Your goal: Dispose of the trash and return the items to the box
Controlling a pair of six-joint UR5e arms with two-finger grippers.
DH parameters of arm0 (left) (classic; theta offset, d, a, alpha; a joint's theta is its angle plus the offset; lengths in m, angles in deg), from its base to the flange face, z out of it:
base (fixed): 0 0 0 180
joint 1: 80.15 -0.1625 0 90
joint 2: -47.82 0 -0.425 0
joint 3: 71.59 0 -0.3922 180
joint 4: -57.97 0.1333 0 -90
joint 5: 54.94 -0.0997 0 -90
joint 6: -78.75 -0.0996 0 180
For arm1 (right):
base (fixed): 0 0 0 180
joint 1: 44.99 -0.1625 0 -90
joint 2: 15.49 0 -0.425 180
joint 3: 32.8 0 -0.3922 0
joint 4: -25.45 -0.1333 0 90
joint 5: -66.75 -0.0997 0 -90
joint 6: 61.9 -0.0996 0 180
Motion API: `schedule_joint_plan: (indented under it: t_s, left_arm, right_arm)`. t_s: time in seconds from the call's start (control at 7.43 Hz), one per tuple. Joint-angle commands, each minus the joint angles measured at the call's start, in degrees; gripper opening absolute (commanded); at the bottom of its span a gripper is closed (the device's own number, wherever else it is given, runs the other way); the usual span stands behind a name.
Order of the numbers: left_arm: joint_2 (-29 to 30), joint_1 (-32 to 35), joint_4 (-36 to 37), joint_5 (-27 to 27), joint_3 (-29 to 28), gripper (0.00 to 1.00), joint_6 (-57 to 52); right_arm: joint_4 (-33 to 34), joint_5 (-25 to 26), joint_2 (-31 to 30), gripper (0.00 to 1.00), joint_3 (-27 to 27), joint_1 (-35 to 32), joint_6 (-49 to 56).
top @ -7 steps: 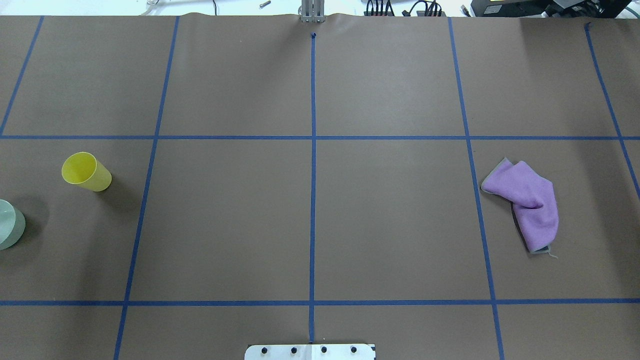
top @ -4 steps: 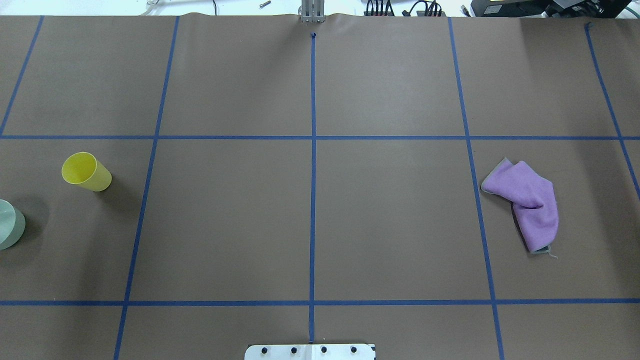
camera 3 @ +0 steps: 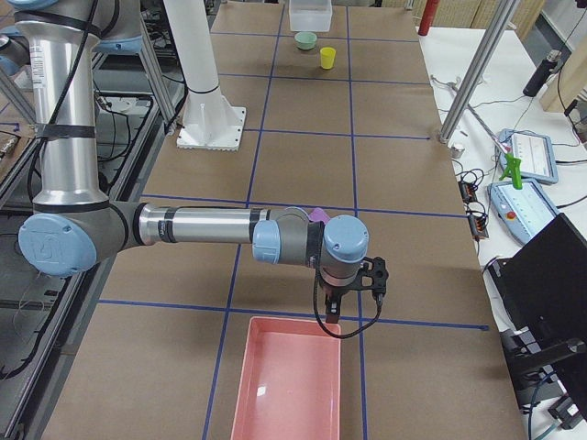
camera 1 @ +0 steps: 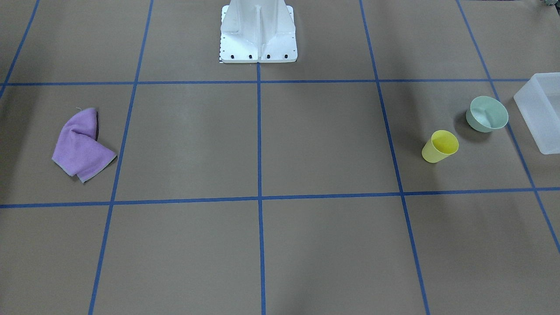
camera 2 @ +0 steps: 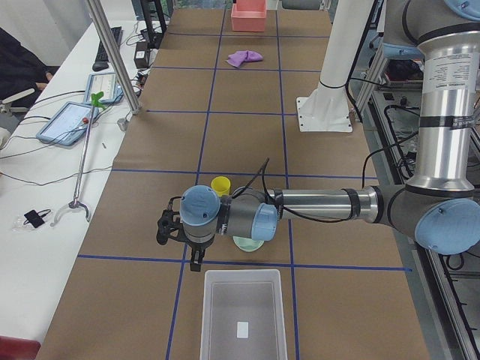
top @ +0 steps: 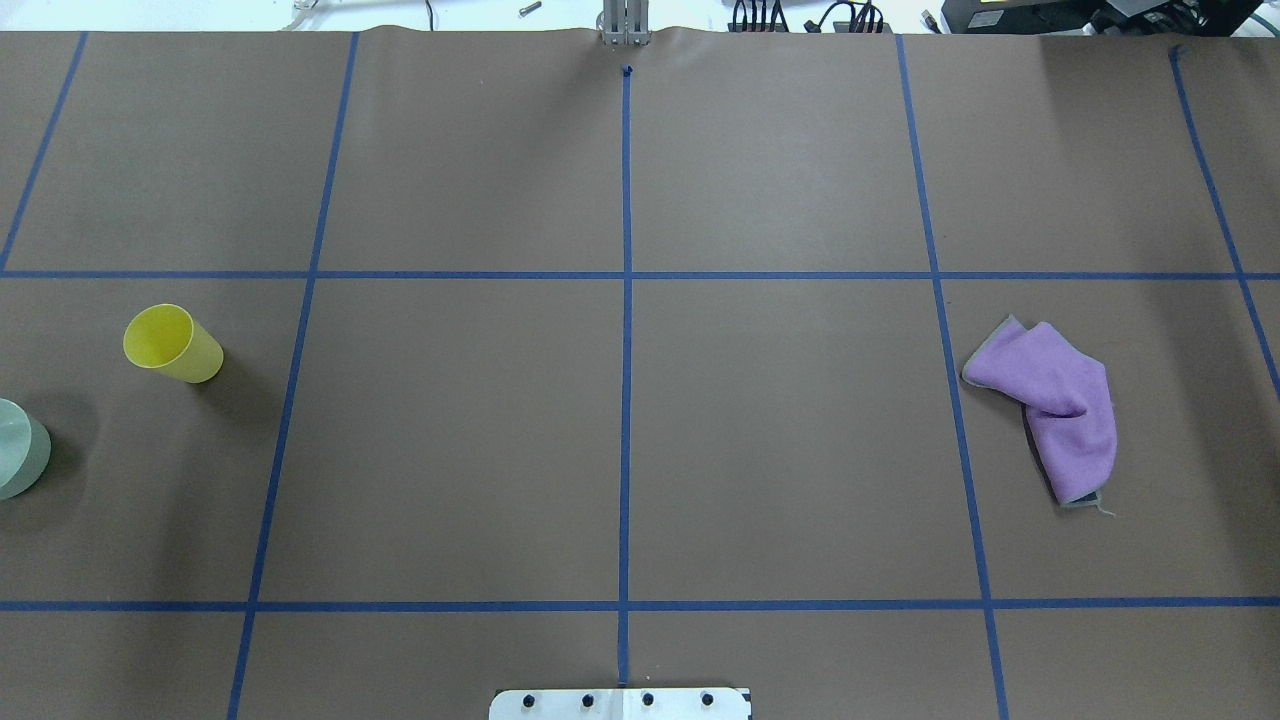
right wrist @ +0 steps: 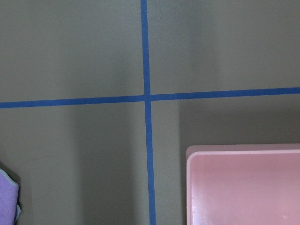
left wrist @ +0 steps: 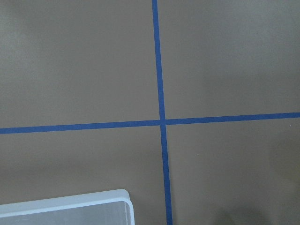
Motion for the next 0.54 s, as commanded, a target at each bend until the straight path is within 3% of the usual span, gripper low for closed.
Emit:
schedule_joint_plan:
  t_s: [0.0, 0.4]
  left_arm:
    - [0.0, 0.0, -4.0, -1.2, -0.4, 0.99, -0.1]
    - [0.2, 0.0, -4.8, -1.4, -0.7, 0.99, 0.0]
  right_arm:
    - [0.0, 0.0, 0.4, 1.00, -0.1, 0.0, 0.0]
    - [0.0, -0.1, 0.4, 1.00, 0.0, 0.0, 0.0]
